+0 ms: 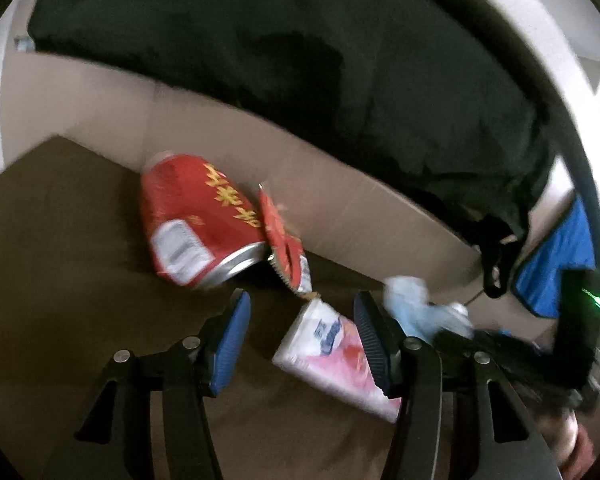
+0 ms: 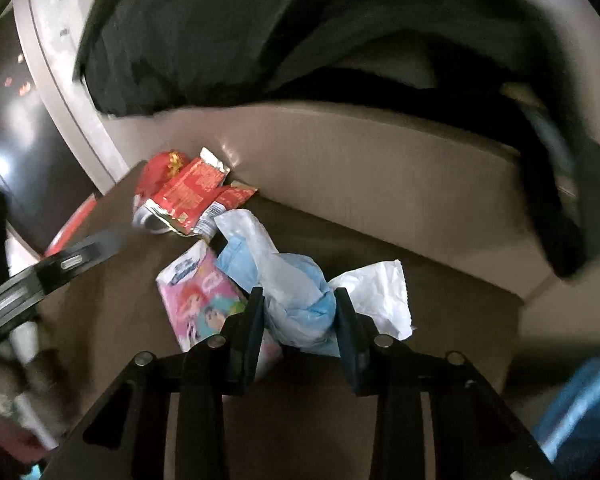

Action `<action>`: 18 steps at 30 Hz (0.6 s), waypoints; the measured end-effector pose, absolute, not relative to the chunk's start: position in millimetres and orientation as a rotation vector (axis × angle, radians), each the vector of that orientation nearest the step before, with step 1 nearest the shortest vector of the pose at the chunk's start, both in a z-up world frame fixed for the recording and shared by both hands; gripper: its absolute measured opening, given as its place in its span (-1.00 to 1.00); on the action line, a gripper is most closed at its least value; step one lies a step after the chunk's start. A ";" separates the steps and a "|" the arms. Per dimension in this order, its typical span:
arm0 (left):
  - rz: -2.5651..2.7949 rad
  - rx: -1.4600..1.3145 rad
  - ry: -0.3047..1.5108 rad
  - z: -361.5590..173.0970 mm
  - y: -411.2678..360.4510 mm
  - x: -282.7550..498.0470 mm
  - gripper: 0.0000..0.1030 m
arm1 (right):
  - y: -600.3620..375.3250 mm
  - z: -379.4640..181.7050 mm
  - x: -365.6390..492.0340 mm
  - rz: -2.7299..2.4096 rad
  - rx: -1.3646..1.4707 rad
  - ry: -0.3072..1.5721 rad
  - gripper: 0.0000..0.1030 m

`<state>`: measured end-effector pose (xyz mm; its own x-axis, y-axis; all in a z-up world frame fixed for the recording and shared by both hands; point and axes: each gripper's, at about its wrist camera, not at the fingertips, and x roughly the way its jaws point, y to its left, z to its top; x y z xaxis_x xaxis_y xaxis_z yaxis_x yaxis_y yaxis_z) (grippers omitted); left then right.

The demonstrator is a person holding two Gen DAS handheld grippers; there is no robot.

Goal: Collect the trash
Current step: 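Grasp the red snack wrapper with the left tool while the right tool grasps the crumpled blue-white tissue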

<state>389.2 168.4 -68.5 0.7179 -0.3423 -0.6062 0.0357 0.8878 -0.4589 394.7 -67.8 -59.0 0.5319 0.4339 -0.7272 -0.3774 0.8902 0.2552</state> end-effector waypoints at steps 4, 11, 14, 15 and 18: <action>-0.160 -0.560 0.789 -81.1 166.2 419.5 0.07 | -89.4 -46.6 378.3 0.478 0.089 0.831 -0.40; -0.105 -0.570 0.832 -83.6 154.3 432.9 -0.78 | -98.2 -43.7 361.7 0.503 0.093 0.808 -0.40; -0.128 -0.506 0.796 -69.8 151.4 413.1 -0.84 | -97.7 -43.7 356.7 0.515 0.093 0.811 -0.40; -0.136 -0.490 0.780 -64.3 152.3 403.9 -0.85 | -97.1 -43.1 355.2 0.516 0.095 0.811 -0.40; -0.147 -0.462 0.741 -49.4 159.6 372.6 -0.85 | -96.6 -41.0 350.2 0.532 0.108 0.815 -0.40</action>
